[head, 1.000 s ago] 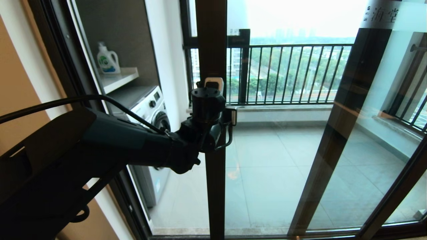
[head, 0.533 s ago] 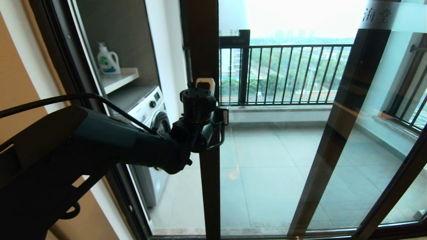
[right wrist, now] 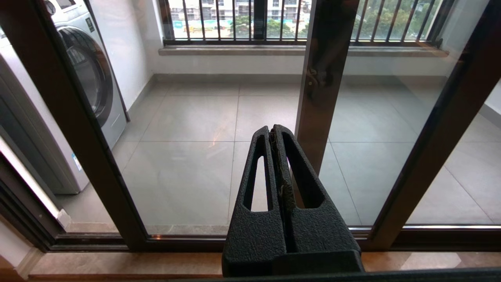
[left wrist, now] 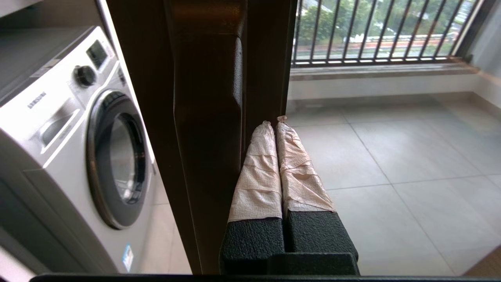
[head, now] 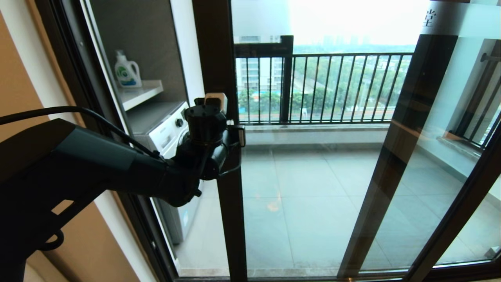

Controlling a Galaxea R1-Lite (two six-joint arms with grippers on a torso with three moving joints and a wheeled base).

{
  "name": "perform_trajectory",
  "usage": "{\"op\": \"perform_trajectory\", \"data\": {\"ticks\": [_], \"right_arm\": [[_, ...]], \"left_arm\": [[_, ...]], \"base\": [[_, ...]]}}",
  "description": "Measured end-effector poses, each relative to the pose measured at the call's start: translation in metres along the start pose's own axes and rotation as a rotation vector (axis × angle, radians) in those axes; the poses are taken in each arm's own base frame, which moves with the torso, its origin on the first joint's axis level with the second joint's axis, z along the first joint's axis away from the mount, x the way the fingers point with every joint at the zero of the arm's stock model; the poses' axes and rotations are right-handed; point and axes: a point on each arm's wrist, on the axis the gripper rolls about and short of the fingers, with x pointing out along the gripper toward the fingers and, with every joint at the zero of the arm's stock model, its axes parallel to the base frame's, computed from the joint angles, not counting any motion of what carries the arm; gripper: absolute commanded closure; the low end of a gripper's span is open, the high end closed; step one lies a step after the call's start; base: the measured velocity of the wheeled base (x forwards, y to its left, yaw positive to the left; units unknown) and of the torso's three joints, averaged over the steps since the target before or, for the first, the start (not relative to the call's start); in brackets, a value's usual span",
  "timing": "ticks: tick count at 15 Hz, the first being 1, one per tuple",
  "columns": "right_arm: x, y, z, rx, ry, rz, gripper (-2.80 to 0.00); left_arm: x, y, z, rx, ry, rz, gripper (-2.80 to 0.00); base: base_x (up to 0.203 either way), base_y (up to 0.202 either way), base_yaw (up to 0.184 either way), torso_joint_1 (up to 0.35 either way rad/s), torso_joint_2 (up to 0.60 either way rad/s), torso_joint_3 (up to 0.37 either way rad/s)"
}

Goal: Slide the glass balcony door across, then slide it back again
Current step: Close the slid door

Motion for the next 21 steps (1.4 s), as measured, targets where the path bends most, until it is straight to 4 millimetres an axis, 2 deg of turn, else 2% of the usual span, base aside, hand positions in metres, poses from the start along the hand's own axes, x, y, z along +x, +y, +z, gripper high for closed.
{"op": "perform_trajectory", "data": {"ticks": [7, 12, 14, 18, 21], "right_arm": [[0.000, 0.000, 0.000, 0.000, 0.000, 0.000, 0.00], [0.000, 0.000, 0.000, 0.000, 0.000, 0.000, 0.00], [0.000, 0.000, 0.000, 0.000, 0.000, 0.000, 0.00], [0.000, 0.000, 0.000, 0.000, 0.000, 0.000, 0.00], [0.000, 0.000, 0.000, 0.000, 0.000, 0.000, 0.00]], "left_arm": [[0.003, 0.060, -0.002, -0.001, -0.003, 0.103, 0.00], [-0.014, 0.077, -0.005, 0.012, 0.041, 0.093, 0.00], [-0.018, 0.090, -0.001, 0.008, 0.041, 0.105, 0.00], [-0.028, 0.101, 0.009, 0.000, 0.026, 0.107, 0.00], [-0.032, 0.120, 0.007, 0.004, 0.036, 0.126, 0.00]], "base": [[0.000, 0.000, 0.000, 0.000, 0.00, 0.000], [0.000, 0.000, 0.000, 0.000, 0.00, 0.000], [0.000, 0.000, 0.000, 0.000, 0.00, 0.000], [0.000, 0.000, 0.000, 0.000, 0.00, 0.000], [0.000, 0.000, 0.000, 0.000, 0.00, 0.000]]}}
